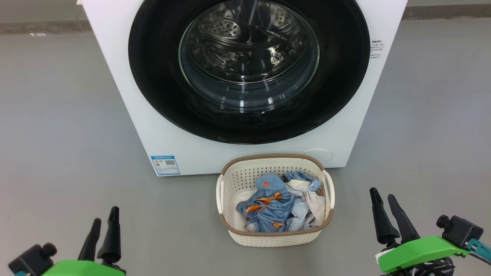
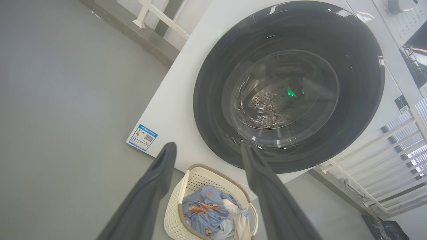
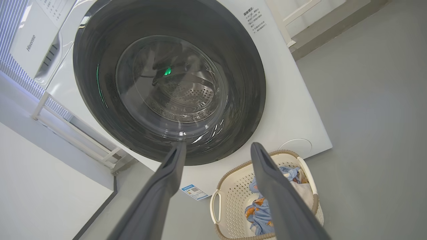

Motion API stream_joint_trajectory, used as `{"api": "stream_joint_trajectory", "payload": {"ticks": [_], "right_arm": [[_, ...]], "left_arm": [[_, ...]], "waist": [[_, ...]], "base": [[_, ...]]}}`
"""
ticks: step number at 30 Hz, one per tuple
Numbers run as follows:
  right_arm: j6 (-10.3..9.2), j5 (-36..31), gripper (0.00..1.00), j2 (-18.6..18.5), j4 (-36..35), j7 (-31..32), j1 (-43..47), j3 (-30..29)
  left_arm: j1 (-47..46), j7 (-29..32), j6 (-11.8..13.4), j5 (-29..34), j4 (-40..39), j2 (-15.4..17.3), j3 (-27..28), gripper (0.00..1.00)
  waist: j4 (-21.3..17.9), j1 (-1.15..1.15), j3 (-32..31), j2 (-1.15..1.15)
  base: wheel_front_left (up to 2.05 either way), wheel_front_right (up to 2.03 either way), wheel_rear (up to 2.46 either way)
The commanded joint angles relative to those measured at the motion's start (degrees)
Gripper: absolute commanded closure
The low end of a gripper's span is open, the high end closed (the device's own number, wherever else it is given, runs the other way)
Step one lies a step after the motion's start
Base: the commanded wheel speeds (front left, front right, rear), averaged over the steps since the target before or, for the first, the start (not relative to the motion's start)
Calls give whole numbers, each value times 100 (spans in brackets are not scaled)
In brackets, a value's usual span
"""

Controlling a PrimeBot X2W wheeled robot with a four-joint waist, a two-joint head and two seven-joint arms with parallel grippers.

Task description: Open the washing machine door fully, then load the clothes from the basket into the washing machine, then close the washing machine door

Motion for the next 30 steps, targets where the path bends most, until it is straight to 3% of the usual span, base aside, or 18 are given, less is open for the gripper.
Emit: {"api": "stream_joint_trajectory", "payload": {"ticks": [1,30], "right_arm": [[6,-229,0,-54,-172,-102,-270,117],[8,-2404,0,-66,-161,-589,-395,331]], "left_arm": [[-295,-86,-25,184,-127,129,151,0],[-401,-586,-36,1744,-29,370,-34,0]], "waist": [[1,0,-2,0],[-5,0,-9,0]], "base": [[0,0,0],[0,0,0]]}}
